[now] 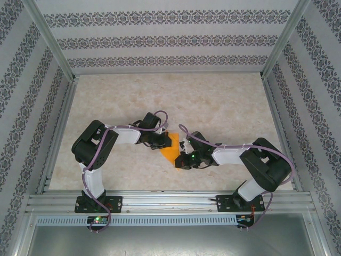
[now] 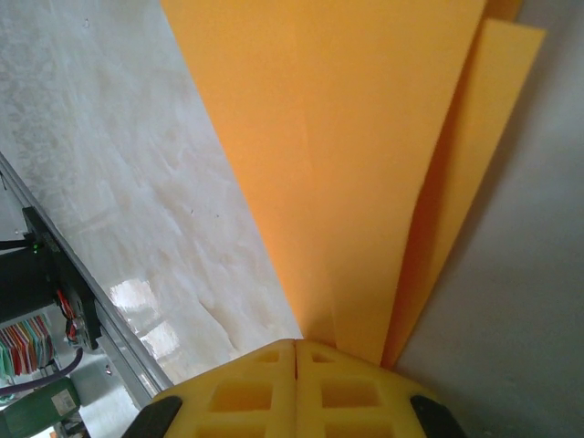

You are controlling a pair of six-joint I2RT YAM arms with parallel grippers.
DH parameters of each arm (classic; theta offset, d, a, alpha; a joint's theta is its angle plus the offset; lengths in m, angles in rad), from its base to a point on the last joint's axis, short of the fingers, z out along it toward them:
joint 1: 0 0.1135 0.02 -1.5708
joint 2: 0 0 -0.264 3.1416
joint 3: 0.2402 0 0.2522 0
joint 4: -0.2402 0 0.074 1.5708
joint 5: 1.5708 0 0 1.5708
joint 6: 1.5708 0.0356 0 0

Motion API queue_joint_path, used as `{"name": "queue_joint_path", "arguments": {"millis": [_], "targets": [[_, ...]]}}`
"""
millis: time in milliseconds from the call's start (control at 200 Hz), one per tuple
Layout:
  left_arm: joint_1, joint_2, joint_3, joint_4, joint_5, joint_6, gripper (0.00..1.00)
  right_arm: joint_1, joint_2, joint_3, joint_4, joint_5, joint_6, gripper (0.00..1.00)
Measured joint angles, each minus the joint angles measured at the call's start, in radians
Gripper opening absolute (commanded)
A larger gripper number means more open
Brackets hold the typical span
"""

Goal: Fold a paper plane with a square sheet of paper (fold left side to right side)
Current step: Fourth fold the wing at the center of the table.

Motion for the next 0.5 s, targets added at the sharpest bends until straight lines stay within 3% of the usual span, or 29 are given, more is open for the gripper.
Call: {"name": "queue_joint_path", "arguments": {"millis": [500], "targets": [[0.0,0.0,0.0,0.0,0.0,0.0,0.0,0.006,-0.048,0.0,-0.002,0.006,0.014,0.0]]}}
